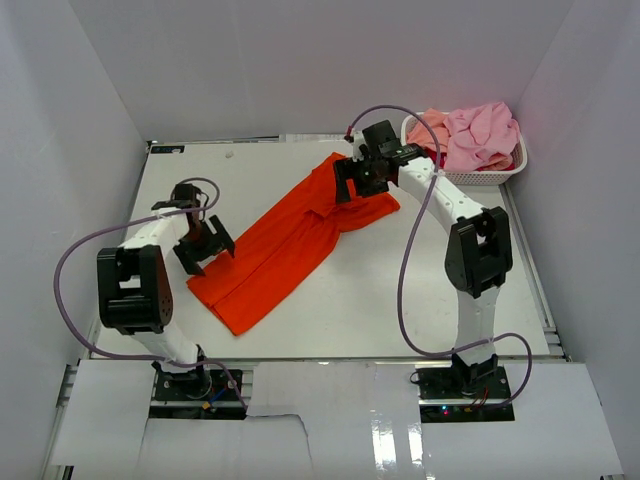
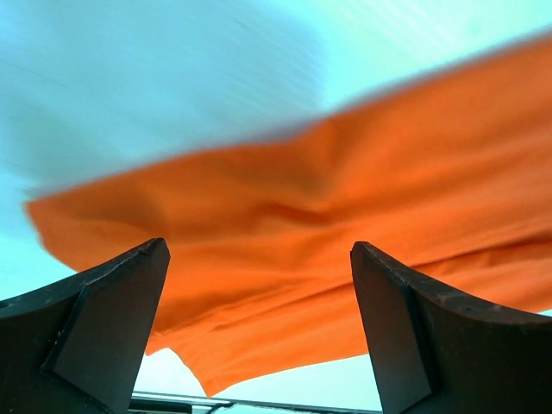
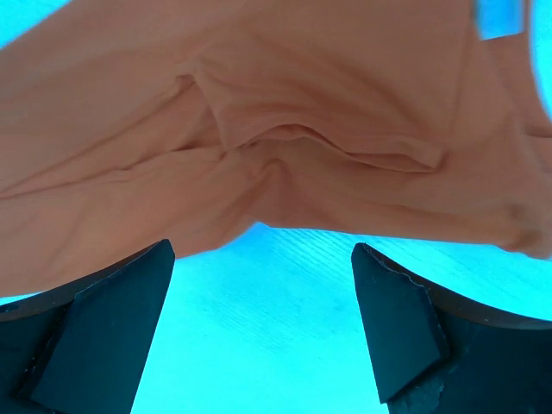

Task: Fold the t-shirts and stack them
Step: Rotate the tshirt 90 degrees

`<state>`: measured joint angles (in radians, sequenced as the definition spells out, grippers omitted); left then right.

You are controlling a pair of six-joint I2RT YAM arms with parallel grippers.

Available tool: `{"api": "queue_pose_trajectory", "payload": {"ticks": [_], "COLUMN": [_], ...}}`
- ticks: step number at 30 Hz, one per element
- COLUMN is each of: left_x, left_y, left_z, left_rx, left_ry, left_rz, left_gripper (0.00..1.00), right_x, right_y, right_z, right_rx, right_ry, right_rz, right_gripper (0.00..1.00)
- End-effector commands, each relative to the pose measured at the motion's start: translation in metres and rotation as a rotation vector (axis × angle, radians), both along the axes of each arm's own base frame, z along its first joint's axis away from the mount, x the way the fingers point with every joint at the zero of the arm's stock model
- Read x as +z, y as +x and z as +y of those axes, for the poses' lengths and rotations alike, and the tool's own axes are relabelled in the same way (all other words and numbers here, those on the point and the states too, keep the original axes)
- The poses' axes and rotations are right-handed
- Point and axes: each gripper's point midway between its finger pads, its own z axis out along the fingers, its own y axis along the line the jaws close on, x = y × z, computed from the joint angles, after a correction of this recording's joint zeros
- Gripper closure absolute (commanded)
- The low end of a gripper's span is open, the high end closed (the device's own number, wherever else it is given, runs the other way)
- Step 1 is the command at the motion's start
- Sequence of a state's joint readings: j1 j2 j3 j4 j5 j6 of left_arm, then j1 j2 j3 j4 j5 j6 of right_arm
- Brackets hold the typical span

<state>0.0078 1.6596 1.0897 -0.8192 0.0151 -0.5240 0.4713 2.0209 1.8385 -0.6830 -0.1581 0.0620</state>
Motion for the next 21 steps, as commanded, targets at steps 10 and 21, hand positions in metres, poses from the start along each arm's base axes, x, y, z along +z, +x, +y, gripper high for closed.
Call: {"api": "queue_pose_trajectory", "payload": {"ticks": [10,21], "left_x": [0.043,0.014], "left_y": [0.005,-0.002], "left_z": [0.037,0.033], "left_rx": [0.091,0.100], "left_ry": [-0.100,-0.120], "left_rz": [-0.193,-0.149], "left_gripper": [0.02,0.02], "right_x": [-0.008,-0.044], "right_y": [0.006,0.026], "right_z": [-0.009,-0.028], "right_rx": [-0.218,-0.339], "right_ry": [0.430,0.396], "right_rz": [0.179,0.237], "right_gripper": [0.10,0.10]}}
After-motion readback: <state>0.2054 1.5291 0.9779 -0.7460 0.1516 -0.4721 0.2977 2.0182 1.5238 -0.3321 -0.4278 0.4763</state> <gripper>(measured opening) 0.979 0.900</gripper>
